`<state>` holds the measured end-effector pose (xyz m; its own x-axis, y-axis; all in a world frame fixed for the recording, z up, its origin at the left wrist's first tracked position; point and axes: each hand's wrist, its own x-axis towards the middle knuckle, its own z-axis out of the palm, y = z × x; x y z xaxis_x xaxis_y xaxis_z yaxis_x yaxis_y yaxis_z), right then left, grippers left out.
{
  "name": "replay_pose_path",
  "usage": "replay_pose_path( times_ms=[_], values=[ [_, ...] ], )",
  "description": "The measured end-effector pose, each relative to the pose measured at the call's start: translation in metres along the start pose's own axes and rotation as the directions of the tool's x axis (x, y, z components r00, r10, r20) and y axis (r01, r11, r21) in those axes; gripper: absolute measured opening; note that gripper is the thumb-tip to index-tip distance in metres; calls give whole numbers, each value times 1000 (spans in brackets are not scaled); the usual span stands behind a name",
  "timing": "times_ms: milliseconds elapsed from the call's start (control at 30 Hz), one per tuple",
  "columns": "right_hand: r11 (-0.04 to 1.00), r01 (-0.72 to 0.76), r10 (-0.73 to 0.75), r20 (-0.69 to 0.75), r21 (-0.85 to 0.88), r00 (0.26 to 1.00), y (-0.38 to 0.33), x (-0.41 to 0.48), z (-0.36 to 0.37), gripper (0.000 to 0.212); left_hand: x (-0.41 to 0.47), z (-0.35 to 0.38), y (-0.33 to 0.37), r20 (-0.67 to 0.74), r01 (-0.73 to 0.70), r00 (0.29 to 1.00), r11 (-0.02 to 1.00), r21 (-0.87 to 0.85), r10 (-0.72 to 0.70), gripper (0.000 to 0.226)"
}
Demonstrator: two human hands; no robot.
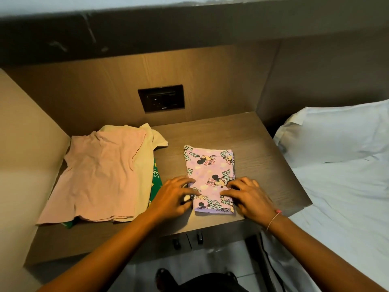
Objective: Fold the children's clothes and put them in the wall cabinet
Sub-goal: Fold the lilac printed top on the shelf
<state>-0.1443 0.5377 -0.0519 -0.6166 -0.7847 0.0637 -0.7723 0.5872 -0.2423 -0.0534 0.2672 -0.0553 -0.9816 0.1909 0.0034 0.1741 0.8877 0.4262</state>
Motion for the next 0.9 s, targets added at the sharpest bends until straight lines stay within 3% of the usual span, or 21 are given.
replay_pose_path(
  times_ms=[100,167,267,333,400,467,567,667,767,833,900],
  values=[
    [1000,1,0,-88,12,996,-1,-2,2,24,-10,9,5,-71,68,995,992,-103,-76,33],
    [981,-58,86,-141,187,986,-9,-8,5,19,-15,7,10,-93,157,977,945,-288,-190,29],
    [834,-147,279,-175,532,944,-22,-7,1,21,-11,-6,23,-55,190,955,741,-644,-292,15],
    [726,-217,398,-141,652,906,-28,6,-7,21,0,-16,26,-22,237,929,637,-733,-370,15],
    [689,-344,513,-93,638,853,-27,21,-12,17,16,-21,20,-32,313,885,646,-696,-464,20],
    [700,-490,600,-54,520,798,-24,32,-12,19,32,-21,13,-18,424,842,682,-595,-539,26],
    [713,-617,658,-13,333,753,-25,38,-5,29,44,-12,10,-51,532,826,806,-260,-561,25],
    [697,-627,673,-15,347,740,-23,38,-3,33,35,-7,21,-236,528,812,844,-91,-534,27],
    [676,-516,623,-34,525,781,-13,44,-11,41,7,-9,34,-357,554,721,804,-217,-593,30],
    [759,-466,519,8,455,855,-10,52,-19,47,-11,-6,42,-203,638,704,732,-238,-680,41],
    [857,-443,423,130,265,897,-13,62,-22,54,-16,-3,51,140,725,666,590,-357,-733,46]
  ],
)
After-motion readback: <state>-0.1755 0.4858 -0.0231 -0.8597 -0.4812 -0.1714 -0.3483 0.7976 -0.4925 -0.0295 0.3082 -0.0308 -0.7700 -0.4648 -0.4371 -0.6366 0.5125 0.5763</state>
